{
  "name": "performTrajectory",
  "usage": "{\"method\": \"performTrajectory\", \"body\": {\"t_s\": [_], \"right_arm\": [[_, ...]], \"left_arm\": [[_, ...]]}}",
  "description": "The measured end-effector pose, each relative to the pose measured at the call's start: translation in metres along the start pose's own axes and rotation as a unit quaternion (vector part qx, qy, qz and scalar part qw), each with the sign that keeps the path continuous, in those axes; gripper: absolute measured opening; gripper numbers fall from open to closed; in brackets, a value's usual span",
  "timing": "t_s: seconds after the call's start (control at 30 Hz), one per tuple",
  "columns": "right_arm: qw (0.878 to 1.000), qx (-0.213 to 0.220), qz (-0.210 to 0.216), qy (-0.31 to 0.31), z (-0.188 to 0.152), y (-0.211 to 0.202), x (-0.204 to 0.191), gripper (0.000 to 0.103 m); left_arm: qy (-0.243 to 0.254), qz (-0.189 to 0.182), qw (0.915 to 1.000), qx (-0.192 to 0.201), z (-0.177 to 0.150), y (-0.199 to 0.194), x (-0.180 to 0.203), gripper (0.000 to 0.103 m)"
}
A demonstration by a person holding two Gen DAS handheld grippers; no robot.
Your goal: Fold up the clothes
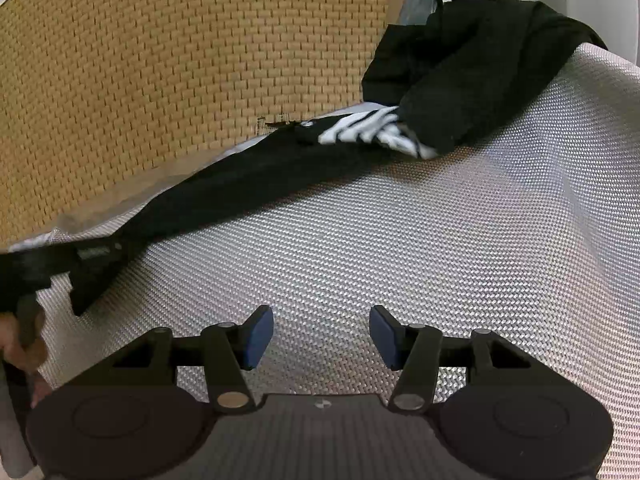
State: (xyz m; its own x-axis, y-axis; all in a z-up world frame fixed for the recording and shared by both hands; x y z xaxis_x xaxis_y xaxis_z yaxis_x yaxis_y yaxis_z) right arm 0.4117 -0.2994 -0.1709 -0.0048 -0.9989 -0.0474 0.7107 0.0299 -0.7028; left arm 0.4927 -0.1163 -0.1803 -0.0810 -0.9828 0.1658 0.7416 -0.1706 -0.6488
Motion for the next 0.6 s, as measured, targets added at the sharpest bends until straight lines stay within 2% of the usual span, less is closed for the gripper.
{"method": "performTrajectory", "body": {"t_s": [0.1, 0.2, 0.33, 0.47, 0.6], "right_arm": [[1.000, 0.001, 0.000, -0.004, -0.001, -0.001, -0.001, 0.058], [1.000, 0.001, -0.001, -0.005, -0.001, -0.002, -0.001, 0.058], [1.000, 0.007, -0.006, -0.008, 0.002, -0.001, 0.000, 0.058], [0.999, 0.034, -0.022, -0.005, 0.014, 0.005, 0.008, 0.058], [0.996, 0.072, -0.028, 0.042, 0.034, 0.018, 0.029, 0.058]], "left_arm": [[-0.010, 0.014, 0.9998, -0.004, 0.004, -0.005, -0.015, 0.007], [0.000, 0.014, 0.9999, 0.000, 0.007, -0.013, -0.021, 0.007], [-0.011, 0.012, 0.9999, 0.000, 0.010, -0.019, -0.029, 0.007], [-0.012, 0.011, 0.9999, -0.006, 0.004, -0.019, -0.031, 0.007], [-0.010, 0.011, 0.9998, -0.013, -0.004, -0.017, -0.034, 0.007]]}}
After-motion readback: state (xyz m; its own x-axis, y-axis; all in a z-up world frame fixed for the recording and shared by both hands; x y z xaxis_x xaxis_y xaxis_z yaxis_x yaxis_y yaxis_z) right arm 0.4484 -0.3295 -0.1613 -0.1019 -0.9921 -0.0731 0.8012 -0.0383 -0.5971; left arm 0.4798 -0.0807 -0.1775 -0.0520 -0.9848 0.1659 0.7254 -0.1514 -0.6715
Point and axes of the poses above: each gripper's, at about its wrist camera, not at the fingertips, and y roughly the way its jaws point, x to its right, z to its top, the point moved 6 cm from there along y, roughly the way its jaws point, and after that the axes turned 7 degrees about -y, right-handed, at the moved point
